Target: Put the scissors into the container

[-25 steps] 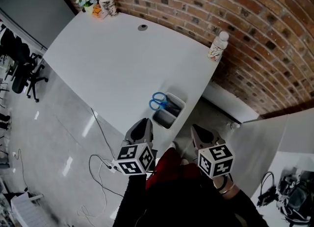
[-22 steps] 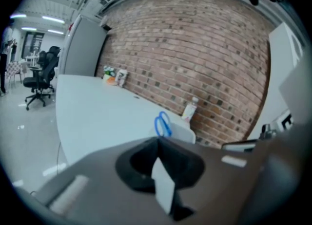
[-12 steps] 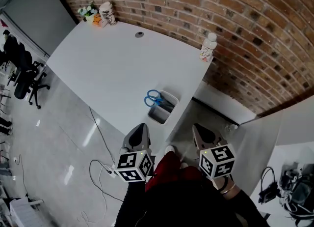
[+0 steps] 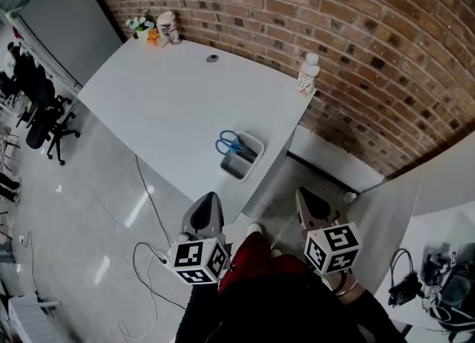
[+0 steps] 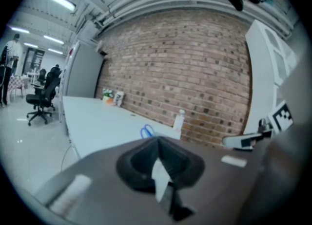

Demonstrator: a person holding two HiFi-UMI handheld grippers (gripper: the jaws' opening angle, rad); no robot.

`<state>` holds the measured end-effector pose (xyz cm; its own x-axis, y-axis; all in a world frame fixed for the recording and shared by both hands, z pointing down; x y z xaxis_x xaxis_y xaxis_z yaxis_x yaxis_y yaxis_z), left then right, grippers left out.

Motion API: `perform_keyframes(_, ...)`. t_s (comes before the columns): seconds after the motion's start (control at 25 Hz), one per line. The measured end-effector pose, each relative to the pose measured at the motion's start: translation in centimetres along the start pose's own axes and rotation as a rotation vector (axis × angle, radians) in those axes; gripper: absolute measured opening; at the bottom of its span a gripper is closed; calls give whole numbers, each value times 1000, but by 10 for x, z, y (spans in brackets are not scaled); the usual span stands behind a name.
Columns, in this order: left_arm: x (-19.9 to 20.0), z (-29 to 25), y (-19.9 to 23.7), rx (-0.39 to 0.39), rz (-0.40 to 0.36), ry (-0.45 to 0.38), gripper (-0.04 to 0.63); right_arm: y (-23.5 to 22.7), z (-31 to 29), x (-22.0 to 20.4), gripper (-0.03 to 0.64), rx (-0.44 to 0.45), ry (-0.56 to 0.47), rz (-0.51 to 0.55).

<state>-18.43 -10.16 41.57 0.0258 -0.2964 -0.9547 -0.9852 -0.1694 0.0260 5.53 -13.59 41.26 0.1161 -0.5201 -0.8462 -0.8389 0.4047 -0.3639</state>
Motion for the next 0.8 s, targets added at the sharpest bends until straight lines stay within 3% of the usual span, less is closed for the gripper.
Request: perform_keyframes(0.8,6,77,-15,109,-27,-108,3,-10,75,13,8,11,-189,16)
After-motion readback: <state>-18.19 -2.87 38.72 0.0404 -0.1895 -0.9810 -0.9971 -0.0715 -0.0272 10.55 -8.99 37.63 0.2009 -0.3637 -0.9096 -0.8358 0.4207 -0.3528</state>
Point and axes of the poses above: the fingertips, and each gripper's own axes: z backward along the fingers, y to its left, x out of its top, the point moved 6 cm from there along z, backward along the fingers, and after that the axes turned 12 degrees about -z, right-handed, at the moved point
